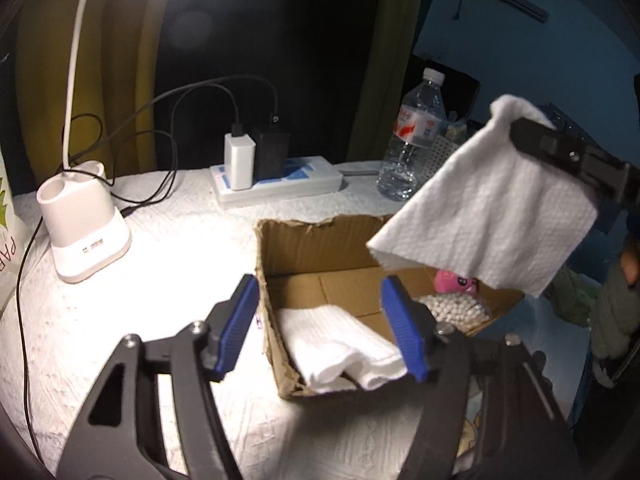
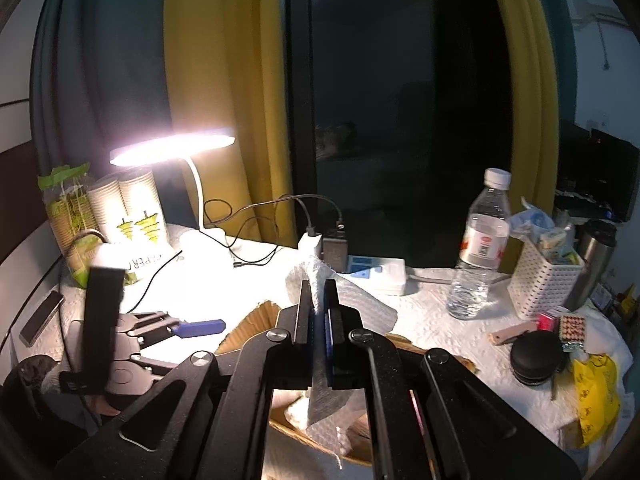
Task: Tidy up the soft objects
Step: 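Release the towel into the box with the left tool while the right tool releases the tissue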
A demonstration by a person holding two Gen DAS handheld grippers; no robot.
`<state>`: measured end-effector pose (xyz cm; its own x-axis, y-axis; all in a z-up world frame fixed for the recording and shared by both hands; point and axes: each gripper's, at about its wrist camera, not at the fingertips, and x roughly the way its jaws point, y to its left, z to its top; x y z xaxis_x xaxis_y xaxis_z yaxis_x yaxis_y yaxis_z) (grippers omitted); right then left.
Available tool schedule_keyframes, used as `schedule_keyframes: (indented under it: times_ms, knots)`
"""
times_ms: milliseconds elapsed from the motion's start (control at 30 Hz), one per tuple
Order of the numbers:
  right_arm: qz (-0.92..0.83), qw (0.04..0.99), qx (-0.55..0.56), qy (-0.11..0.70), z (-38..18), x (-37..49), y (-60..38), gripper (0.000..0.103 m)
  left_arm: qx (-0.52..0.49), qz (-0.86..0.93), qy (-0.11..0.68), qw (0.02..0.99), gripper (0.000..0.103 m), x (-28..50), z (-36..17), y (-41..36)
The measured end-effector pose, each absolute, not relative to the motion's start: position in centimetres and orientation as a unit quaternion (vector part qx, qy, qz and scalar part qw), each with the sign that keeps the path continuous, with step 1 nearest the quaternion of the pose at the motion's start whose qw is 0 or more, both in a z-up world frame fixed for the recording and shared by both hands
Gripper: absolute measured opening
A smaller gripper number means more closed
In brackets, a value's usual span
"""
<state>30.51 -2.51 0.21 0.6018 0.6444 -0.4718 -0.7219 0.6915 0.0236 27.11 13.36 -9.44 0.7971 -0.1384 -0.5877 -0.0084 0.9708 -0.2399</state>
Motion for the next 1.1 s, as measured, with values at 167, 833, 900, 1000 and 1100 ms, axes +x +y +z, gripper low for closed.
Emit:
schedule_keyframes:
  times_ms: [167,833,900,1000,1100]
  knots:
    - [0.395,0.882,-0.095,0.239,-0.9,31.0,0.0,0.005,-0.119,-0.028,0.309,0.943,0.066,26.1,-9.3,14.4]
    - [0.398,0.837,-0.115,0.357,-10.1,34.2,6.9,0.005,-0.171,-0.006,0.369,0.913,0.066,26.8,-13.5,16.9]
    - [0.395,0.831,-0.119,0.374,-11.2,34.4,7.3,0.005,-0.172,-0.006,0.37,0.913,0.066,26.8,-13.5,17.0]
    - [0.392,0.816,-0.125,0.406,-12.8,34.9,7.8,0.005,-0.176,-0.004,0.371,0.912,0.066,26.8,-13.6,17.1]
    - [0.39,0.804,-0.126,0.431,-13.7,35.2,7.9,0.01,-0.176,-0.003,0.371,0.912,0.066,26.8,-13.6,17.1]
